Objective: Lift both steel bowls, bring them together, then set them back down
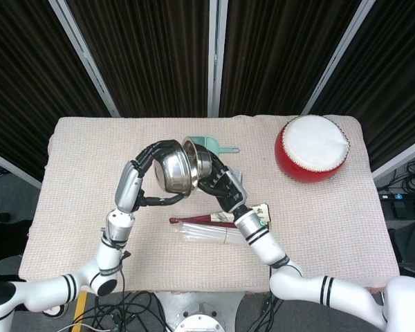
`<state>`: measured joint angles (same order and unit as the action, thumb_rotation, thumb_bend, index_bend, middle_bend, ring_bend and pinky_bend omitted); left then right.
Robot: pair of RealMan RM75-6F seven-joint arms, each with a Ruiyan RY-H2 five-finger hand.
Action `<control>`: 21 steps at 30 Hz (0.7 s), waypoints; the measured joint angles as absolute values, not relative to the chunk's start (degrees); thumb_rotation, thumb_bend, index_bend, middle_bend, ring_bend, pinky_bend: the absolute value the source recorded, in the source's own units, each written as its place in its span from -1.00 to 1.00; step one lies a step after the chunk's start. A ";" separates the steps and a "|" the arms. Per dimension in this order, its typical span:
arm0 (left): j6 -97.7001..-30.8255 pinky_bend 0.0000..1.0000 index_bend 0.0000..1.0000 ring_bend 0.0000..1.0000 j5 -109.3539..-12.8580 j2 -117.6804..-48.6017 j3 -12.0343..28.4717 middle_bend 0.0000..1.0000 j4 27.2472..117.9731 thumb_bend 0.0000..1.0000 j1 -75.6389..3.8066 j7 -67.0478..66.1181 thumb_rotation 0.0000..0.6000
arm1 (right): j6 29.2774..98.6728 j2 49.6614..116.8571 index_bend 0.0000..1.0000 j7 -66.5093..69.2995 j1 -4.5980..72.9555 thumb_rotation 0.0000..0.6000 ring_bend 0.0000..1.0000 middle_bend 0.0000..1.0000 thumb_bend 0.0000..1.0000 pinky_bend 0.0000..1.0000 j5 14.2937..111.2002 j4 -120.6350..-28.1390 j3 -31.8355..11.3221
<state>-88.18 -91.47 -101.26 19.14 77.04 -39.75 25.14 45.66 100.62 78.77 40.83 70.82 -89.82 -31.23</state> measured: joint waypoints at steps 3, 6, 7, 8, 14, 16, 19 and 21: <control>-89.39 0.29 0.10 0.06 -91.42 -103.46 19.39 0.12 74.48 -0.76 -40.18 26.54 1.00 | 44.62 101.23 0.19 81.59 42.02 1.00 -0.33 -0.11 -0.68 -0.09 71.74 -89.70 -31.71; -90.53 0.29 0.11 0.06 -91.13 -105.49 20.01 0.12 71.61 -0.76 -40.76 28.79 1.00 | 43.55 101.61 0.19 84.39 42.90 1.00 -0.33 -0.11 -0.68 -0.09 72.73 -89.58 -31.80; -90.84 0.29 0.11 0.06 -90.96 -106.12 20.31 0.12 70.69 -0.76 -41.06 29.76 1.00 | 43.27 101.64 0.19 85.21 43.07 1.00 -0.33 -0.11 -0.68 -0.09 73.01 -89.51 -31.77; -91.06 0.29 0.11 0.06 -90.84 -106.53 20.52 0.12 70.10 -0.76 -41.31 30.33 1.00 | 42.93 101.63 0.19 86.28 43.24 1.00 -0.33 -0.11 -0.68 -0.09 73.37 -89.39 -31.70; -92.66 0.29 0.12 0.06 -91.02 -106.32 20.99 0.12 69.77 -0.76 -41.70 30.76 1.00 | 44.11 100.39 0.19 88.91 42.24 1.00 -0.33 -0.11 -0.66 -0.08 74.85 -88.67 -31.00; -93.38 0.29 0.12 0.06 -90.97 -105.34 21.05 0.12 70.41 -0.76 -41.11 30.63 1.00 | 45.40 99.36 0.19 88.96 41.12 1.00 -0.33 -0.11 -0.66 -0.08 75.36 -88.80 -30.57; -94.24 0.29 0.12 0.06 -90.48 -103.43 20.75 0.12 71.47 -0.75 -39.28 30.36 1.00 | 48.25 97.39 0.19 87.35 38.95 1.00 -0.33 -0.11 -0.65 -0.08 76.42 -89.05 -29.47; -94.46 0.29 0.12 0.06 -89.90 -102.00 19.99 0.12 71.81 -0.76 -37.56 30.10 1.00 | 50.37 95.95 0.19 84.18 37.41 1.00 -0.33 -0.11 -0.63 -0.08 77.10 -89.23 -28.46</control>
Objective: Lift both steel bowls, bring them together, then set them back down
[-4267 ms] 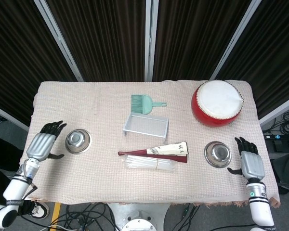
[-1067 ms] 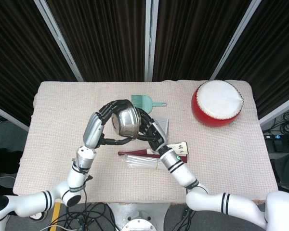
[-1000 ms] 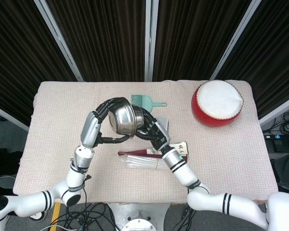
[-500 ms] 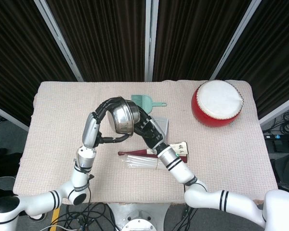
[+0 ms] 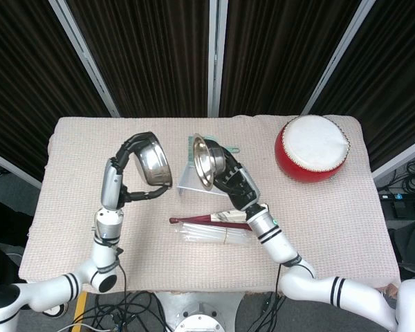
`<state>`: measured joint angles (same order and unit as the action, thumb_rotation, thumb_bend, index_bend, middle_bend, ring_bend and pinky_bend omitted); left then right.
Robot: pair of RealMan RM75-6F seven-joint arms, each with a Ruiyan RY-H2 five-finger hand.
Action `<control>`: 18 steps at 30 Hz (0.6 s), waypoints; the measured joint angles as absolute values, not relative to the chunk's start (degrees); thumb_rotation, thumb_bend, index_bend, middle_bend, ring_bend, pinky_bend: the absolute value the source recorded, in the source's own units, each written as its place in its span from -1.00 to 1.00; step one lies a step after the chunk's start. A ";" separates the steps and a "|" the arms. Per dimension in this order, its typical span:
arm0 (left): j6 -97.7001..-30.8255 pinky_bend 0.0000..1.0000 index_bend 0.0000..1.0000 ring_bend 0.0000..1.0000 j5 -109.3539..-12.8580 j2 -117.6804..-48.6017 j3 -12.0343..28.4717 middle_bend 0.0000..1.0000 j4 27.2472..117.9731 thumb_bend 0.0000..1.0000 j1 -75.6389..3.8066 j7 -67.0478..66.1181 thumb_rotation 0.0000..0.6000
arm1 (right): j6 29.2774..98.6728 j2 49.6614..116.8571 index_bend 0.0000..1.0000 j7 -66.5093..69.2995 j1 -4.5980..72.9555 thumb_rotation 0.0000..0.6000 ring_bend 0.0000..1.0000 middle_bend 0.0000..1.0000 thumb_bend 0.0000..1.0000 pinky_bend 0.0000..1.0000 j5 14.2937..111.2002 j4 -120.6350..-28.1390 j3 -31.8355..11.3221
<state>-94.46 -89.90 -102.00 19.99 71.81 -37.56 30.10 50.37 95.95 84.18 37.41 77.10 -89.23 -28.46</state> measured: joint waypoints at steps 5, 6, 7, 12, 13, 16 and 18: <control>-92.43 0.30 0.19 0.08 -88.25 -95.74 14.56 0.16 71.71 -0.75 -31.66 28.05 1.00 | 56.30 91.92 0.19 68.54 32.89 1.00 -0.32 -0.11 -0.59 -0.08 78.35 -89.69 -24.95; -91.69 0.31 0.20 0.09 -87.97 -94.22 13.43 0.17 71.81 -0.74 -30.83 27.59 1.00 | 57.59 91.24 0.19 64.66 31.93 1.00 -0.32 -0.11 -0.58 -0.08 78.48 -89.73 -24.20; -90.57 0.31 0.20 0.09 -87.54 -92.05 11.99 0.17 72.06 -0.74 -29.78 26.89 1.00 | 58.97 90.56 0.19 60.50 30.90 1.00 -0.32 -0.11 -0.58 -0.08 78.59 -89.76 -23.40; -83.57 0.38 0.25 0.15 -85.33 -83.44 6.82 0.20 73.92 -0.73 -26.46 23.34 1.00 | 66.82 86.02 0.19 34.85 24.06 1.00 -0.32 -0.12 -0.57 -0.09 78.45 -90.05 -17.91; -81.32 0.42 0.26 0.20 -84.83 -81.84 5.74 0.22 74.43 -0.73 -26.02 22.89 1.00 | 67.97 85.19 0.19 30.39 22.83 1.00 -0.32 -0.12 -0.57 -0.09 78.19 -90.15 -16.87; -75.65 0.45 0.28 0.24 -83.81 -79.71 3.74 0.24 75.05 -0.73 -25.73 21.65 1.00 | 71.36 83.01 0.20 16.52 18.90 1.00 -0.32 -0.13 -0.56 -0.09 76.51 -90.38 -13.65; -72.22 0.45 0.29 0.24 -83.12 -79.07 3.02 0.24 75.13 -0.72 -26.04 20.76 1.00 | 73.37 82.17 0.20 8.61 16.21 1.00 -0.32 -0.13 -0.56 -0.10 74.43 -90.29 -11.61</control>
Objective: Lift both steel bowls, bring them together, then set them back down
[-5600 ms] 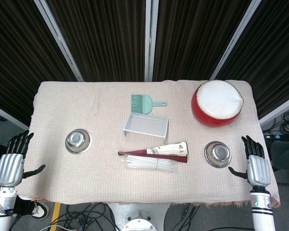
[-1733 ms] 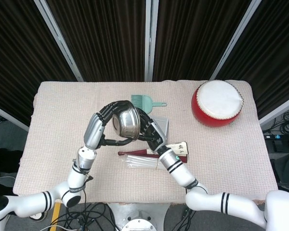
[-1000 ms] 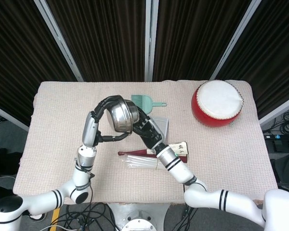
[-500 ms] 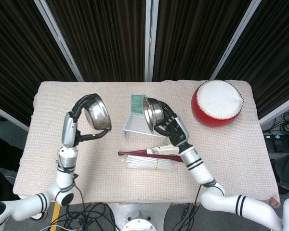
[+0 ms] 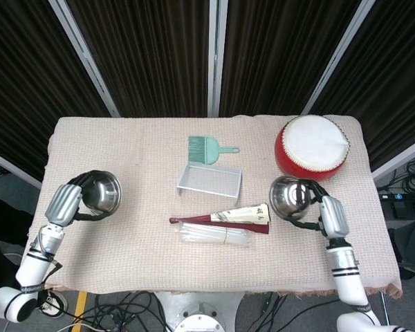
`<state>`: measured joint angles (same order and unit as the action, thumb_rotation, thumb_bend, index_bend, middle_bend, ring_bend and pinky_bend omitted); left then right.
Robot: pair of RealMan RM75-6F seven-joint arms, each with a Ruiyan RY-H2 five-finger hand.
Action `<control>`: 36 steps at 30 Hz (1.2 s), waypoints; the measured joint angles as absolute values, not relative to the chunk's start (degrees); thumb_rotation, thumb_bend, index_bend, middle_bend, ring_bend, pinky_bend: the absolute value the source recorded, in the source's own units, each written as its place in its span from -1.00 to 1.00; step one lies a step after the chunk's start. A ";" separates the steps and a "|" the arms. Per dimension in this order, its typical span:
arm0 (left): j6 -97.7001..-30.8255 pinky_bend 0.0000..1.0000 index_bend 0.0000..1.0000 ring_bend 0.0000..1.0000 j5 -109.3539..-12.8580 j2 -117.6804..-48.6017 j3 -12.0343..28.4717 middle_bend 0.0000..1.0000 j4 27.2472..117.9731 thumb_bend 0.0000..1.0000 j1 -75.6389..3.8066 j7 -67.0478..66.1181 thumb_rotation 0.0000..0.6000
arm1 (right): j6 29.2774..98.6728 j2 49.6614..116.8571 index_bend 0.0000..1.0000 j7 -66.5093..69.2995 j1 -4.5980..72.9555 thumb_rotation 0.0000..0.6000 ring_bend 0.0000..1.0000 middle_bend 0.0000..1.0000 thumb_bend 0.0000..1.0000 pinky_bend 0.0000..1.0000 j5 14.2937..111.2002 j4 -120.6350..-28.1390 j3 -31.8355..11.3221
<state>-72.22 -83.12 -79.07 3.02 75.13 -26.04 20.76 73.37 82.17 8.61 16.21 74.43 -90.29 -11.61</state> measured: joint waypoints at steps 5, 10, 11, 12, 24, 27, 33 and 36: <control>-62.21 0.45 0.32 0.24 -81.40 -78.31 1.66 0.25 74.55 -0.71 -28.49 17.10 1.00 | 75.94 82.50 0.19 -1.74 11.67 1.00 -0.32 -0.15 -0.56 -0.12 68.52 -88.07 -7.96; -55.61 0.45 0.32 0.24 -80.68 -79.85 1.02 0.26 71.66 -0.71 -31.78 12.39 1.00 | 75.88 83.16 0.18 -4.34 11.30 1.00 -0.33 -0.16 -0.56 -0.13 67.16 -87.68 -7.82; -55.07 0.44 0.32 0.24 -80.62 -80.32 1.02 0.26 71.06 -0.71 -32.24 11.57 1.00 | 75.87 83.20 0.18 -4.68 11.34 1.00 -0.33 -0.17 -0.56 -0.13 67.05 -87.74 -8.02; -54.65 0.44 0.31 0.24 -80.54 -80.80 1.09 0.25 70.49 -0.71 -32.66 10.77 1.00 | 75.83 83.28 0.18 -4.84 11.37 1.00 -0.33 -0.17 -0.56 -0.13 66.96 -87.74 -8.17; -48.83 -0.79 -1.00 -1.00 -79.03 -81.89 1.39 -1.00 69.72 -1.00 -35.02 5.96 1.00 | 67.56 83.19 -1.00 -1.84 13.31 1.00 -1.00 -1.00 -1.00 -1.00 65.76 -86.09 -8.27; -51.96 -0.80 -1.00 -1.00 -79.44 -81.99 1.76 -1.00 69.77 -1.00 -34.47 6.83 1.00 | 67.01 83.59 -1.00 1.65 13.86 1.00 -1.00 -1.00 -1.00 -1.00 67.26 -84.38 -8.45; -56.69 -0.83 -1.00 -1.00 -80.55 -81.32 2.19 -1.00 71.18 -1.00 -32.76 8.03 1.00 | 67.77 84.39 -1.00 4.80 14.36 1.00 -1.00 -1.00 -1.00 -1.00 70.64 -82.18 -8.37; -58.11 -0.84 -1.00 -1.00 -80.53 -80.02 2.34 -1.00 73.23 -1.00 -31.87 7.43 1.00 | 69.21 83.84 -1.00 5.24 13.82 1.00 -1.00 -1.00 -1.00 -1.00 71.53 -82.90 -8.23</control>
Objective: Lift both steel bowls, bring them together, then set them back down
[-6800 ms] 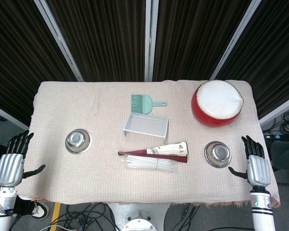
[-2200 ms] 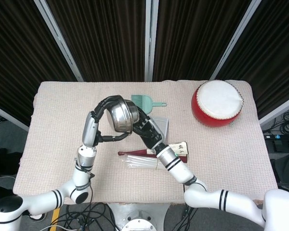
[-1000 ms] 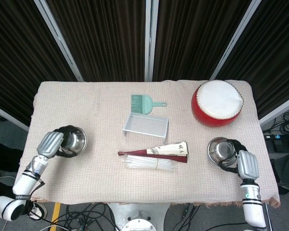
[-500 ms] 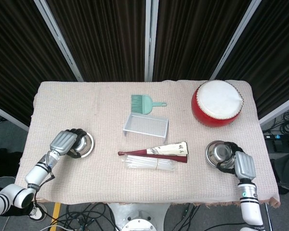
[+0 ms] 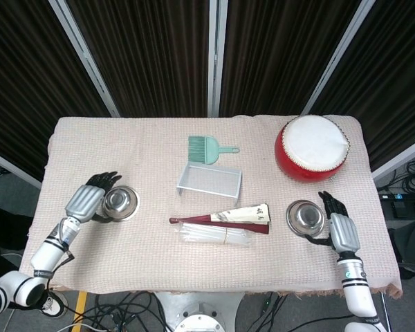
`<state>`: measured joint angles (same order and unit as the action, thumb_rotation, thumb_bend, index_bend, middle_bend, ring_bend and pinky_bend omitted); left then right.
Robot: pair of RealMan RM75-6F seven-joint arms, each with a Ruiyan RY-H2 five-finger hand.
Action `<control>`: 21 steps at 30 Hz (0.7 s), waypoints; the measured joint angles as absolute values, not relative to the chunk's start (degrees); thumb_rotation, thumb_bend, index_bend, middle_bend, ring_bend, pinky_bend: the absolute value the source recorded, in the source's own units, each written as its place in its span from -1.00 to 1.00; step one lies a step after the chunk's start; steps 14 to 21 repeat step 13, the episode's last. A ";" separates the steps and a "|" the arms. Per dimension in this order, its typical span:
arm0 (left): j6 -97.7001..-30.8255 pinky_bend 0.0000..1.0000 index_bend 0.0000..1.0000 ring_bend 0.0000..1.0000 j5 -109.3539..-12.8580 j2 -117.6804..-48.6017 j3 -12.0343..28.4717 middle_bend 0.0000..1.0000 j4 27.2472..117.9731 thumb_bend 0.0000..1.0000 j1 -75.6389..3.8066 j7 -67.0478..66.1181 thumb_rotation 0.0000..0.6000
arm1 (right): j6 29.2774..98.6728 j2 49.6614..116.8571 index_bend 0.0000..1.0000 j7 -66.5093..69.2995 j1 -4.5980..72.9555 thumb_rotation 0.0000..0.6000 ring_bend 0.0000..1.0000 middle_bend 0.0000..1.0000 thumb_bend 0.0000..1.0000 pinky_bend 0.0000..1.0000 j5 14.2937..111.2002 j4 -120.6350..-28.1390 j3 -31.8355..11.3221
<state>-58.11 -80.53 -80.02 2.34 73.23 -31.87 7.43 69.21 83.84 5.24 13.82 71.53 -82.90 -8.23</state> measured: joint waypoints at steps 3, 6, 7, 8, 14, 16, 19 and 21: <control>-60.19 -0.86 -1.00 -1.00 -79.57 -77.97 2.59 -1.00 76.67 -1.00 -30.36 5.47 1.00 | 71.69 83.10 -1.00 5.46 12.90 1.00 -1.00 -1.00 -1.00 -1.00 72.98 -83.58 -7.94; -63.28 -0.88 -1.00 -1.00 -77.39 -75.53 2.87 -1.00 82.35 -1.00 -27.61 4.27 1.00 | 75.33 82.48 -1.00 3.81 11.57 1.00 -1.00 -1.00 -1.00 -1.00 74.35 -83.94 -7.39; -65.41 -0.88 -1.00 -1.00 -76.79 -74.78 2.85 -1.00 84.77 -1.00 -26.09 3.72 1.00 | 76.56 82.39 -1.00 2.73 11.14 1.00 -1.00 -1.00 -1.00 -1.00 74.63 -83.95 -7.22; -68.04 -0.88 -1.00 -1.00 -76.43 -74.27 2.75 -1.00 86.75 -1.00 -24.43 2.96 1.00 | 78.24 82.33 -1.00 0.95 10.51 1.00 -1.00 -1.00 -1.00 -1.00 74.94 -83.96 -6.98; -81.17 -0.89 -1.00 -1.00 -75.90 -73.94 1.55 -1.00 88.88 -0.99 -16.12 -0.68 1.00 | 83.01 81.92 -1.00 -5.90 6.90 1.00 -1.00 -1.00 -1.00 -1.00 75.96 -84.23 -5.08; -81.17 -0.89 -1.00 -1.00 -75.90 -73.94 1.55 -1.00 88.88 -0.99 -16.12 -0.68 1.00 | 83.01 81.92 -1.00 -5.90 6.90 1.00 -1.00 -1.00 -1.00 -1.00 75.96 -84.23 -5.08; -81.17 -0.89 -1.00 -1.00 -75.90 -73.94 1.55 -1.00 88.88 -0.99 -16.12 -0.68 1.00 | 83.01 81.92 -1.00 -5.90 6.90 1.00 -1.00 -1.00 -1.00 -1.00 75.96 -84.23 -5.08; -81.17 -0.89 -1.00 -1.00 -75.90 -73.94 1.55 -1.00 88.88 -0.99 -16.12 -0.68 1.00 | 83.01 81.92 -1.00 -5.90 6.90 1.00 -1.00 -1.00 -1.00 -1.00 75.96 -84.23 -5.08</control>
